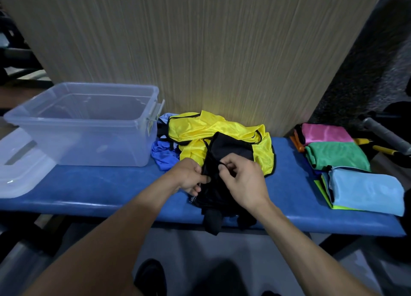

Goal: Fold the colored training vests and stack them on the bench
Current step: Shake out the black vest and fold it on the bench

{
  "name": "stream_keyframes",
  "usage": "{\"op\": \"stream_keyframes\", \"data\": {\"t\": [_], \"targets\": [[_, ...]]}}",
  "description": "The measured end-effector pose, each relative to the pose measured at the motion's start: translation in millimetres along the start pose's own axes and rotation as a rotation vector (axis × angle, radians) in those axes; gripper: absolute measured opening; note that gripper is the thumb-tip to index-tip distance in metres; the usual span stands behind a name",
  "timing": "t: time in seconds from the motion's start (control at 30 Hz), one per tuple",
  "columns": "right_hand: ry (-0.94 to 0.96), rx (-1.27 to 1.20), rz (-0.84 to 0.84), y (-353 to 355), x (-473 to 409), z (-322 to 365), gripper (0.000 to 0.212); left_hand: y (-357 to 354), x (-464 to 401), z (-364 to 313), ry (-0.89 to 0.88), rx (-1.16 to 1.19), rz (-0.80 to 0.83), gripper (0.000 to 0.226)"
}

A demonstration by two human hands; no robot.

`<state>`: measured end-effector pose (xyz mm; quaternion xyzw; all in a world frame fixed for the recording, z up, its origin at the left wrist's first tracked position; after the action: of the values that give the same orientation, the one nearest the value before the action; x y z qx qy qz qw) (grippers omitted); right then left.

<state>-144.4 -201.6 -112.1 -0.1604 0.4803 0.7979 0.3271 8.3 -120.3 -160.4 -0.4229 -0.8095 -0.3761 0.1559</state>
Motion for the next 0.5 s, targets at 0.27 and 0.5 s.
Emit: {"op": "stream_keyframes", "data": {"t": [0.27,0.5], "targets": [[0.132,0.012,0.336,-38.8,11.8,-3.9,0.031,6.7,-0.4,0.7,0.008,-0.047,-0.054,0.009],[0.166,-0.136,0.505,-23.3,21.7,-9.2,0.055,0.2,1.2,-12.8,-0.057,-0.339,-0.199,0.025]]}}
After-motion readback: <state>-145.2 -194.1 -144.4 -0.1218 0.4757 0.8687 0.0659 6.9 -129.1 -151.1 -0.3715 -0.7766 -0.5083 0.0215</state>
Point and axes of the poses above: each hand's wrist, its own x-axis away from the middle knuckle, its own y-axis out of the back of the hand, z = x × y, the point moved 5 cm from there along -x, towards the middle knuckle, and after that the axes turned 15 degrees about y, right-handed, at the moved point
